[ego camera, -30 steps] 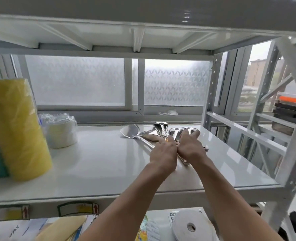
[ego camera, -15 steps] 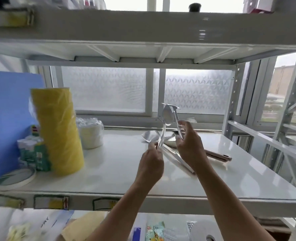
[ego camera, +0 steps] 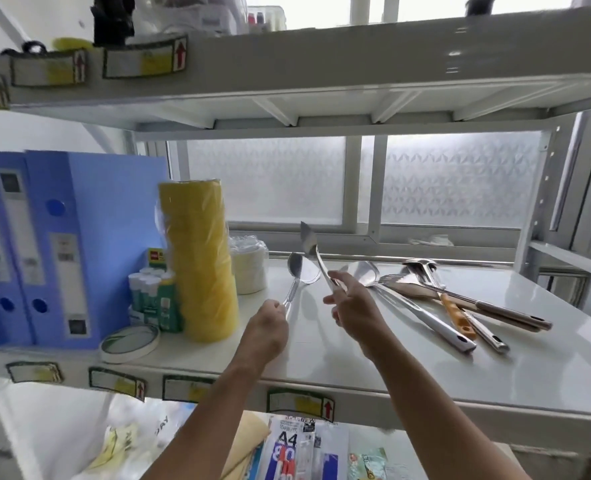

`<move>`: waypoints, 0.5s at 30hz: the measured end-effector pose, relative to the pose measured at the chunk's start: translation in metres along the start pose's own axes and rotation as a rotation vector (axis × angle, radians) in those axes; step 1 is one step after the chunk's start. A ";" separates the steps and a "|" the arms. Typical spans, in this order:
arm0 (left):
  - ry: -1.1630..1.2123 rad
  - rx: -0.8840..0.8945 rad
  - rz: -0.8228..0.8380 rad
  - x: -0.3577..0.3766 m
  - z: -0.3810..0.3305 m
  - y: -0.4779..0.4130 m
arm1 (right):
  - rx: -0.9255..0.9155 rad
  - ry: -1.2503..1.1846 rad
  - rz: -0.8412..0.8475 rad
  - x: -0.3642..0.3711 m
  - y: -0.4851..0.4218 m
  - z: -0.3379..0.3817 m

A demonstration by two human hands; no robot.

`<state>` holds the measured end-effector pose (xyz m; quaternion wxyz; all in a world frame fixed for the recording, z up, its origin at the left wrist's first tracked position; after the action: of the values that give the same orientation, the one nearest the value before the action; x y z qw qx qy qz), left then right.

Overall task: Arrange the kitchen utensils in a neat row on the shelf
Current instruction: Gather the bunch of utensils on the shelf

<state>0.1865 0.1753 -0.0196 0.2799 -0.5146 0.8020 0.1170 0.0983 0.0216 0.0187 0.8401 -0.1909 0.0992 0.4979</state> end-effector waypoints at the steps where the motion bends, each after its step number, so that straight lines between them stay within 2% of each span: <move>1: 0.004 -0.029 0.017 -0.001 0.002 0.000 | 0.029 -0.105 0.012 0.004 -0.001 -0.004; 5: -0.171 -0.093 0.084 0.000 0.002 -0.005 | 0.056 -0.211 0.061 0.018 -0.001 -0.009; 9: -0.320 -0.084 0.046 0.001 -0.004 -0.017 | 0.090 -0.084 0.170 0.033 -0.004 -0.015; 15: -0.233 -0.017 -0.007 0.006 0.000 -0.026 | 0.052 0.244 0.271 0.046 -0.019 -0.015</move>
<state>0.2077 0.1595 -0.0204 0.3673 -0.5026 0.7612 0.1818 0.1375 0.0440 -0.0069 0.7519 -0.2129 0.2380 0.5768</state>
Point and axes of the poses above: each hand's wrist, its own y-axis away from the middle knuckle, its own x-axis out of the palm, z = x × y, the point moved 6 cm from there along -y, towards the middle knuckle, and after that the axes turned 7 degrees about z, right-handed, at the moved point
